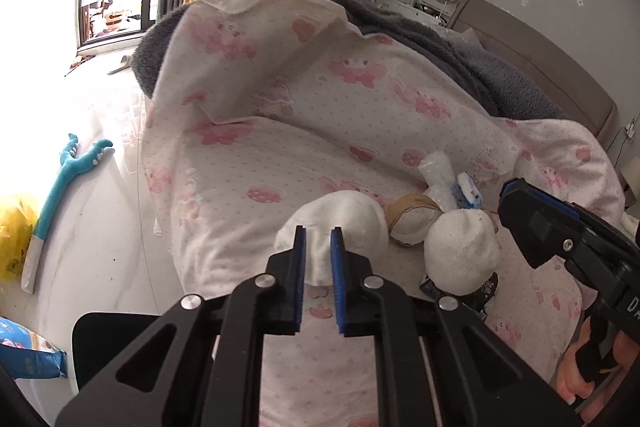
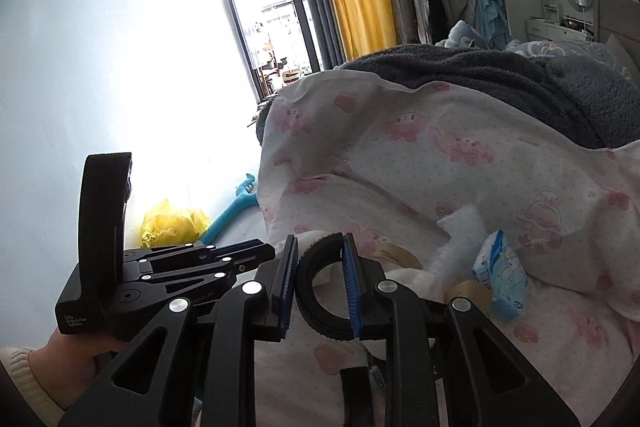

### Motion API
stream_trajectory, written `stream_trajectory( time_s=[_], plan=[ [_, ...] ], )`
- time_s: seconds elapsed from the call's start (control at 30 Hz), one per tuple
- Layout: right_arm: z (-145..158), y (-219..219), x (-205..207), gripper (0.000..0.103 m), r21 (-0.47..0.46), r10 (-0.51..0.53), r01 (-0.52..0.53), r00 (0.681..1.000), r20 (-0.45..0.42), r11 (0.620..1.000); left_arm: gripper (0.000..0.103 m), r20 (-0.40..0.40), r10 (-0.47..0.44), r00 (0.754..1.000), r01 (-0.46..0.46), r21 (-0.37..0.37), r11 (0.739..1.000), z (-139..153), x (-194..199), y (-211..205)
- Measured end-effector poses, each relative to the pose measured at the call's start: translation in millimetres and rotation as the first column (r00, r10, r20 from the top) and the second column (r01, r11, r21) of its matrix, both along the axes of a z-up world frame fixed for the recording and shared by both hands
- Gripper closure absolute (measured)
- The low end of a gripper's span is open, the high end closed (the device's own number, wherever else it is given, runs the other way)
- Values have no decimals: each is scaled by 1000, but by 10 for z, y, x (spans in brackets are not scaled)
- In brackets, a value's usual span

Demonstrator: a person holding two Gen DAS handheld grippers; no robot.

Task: Collect trash
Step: 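Grasp a white tissue ball with the left gripper while the right gripper holds the black piece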

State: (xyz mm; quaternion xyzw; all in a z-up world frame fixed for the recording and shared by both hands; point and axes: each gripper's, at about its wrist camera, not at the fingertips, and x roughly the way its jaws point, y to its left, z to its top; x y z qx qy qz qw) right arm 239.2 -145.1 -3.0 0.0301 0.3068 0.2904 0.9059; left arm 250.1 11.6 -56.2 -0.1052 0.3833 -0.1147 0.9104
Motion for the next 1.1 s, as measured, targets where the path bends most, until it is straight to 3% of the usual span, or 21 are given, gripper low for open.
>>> stream_trajectory(
  time_s=[0.07,0.17,0.2,0.27,0.33,0.63,0.73,0.8,0.83,0.93,1.1],
  plan=[
    [11,84,-7,81,4,5,-5,1000,3,1000,97,-16,-21,1000,21,-20,1000,-40,-14,62],
    [0,170,-3,81,3,7,-7,1000,-1,1000,95,-29,-31,999,31,-13,999,-85,-46,99],
    [3,178,-5,81,3,5,-5,1000,1,1000,90,-25,-29,999,29,-21,999,-83,-65,114],
    [18,171,-9,81,3,-5,5,1000,8,1000,55,7,-36,999,36,-36,999,-39,-97,127],
    [18,137,-1,81,5,-18,18,1000,9,1000,44,35,-31,999,32,-28,999,-14,-116,112],
    [-78,-171,71,81,-1,-57,57,998,-19,998,36,-58,-42,997,39,-51,998,-216,116,-154],
    [-103,-259,97,81,5,-66,66,997,-33,998,37,-71,-43,997,37,-84,996,-257,178,-232],
    [-105,-286,98,81,1,-64,64,997,-33,998,49,-73,-40,997,34,-92,995,-282,207,-269],
    [-103,-290,94,81,-2,-62,62,998,-32,998,63,-71,-43,997,37,-87,995,-288,214,-280],
    [-103,-282,93,81,-5,-56,56,998,-35,998,73,-53,-41,998,37,-87,996,-259,189,-257],
    [-87,-184,82,81,-2,-41,41,999,-32,999,75,-1,-20,1000,20,-51,998,-145,65,-109]
  ],
)
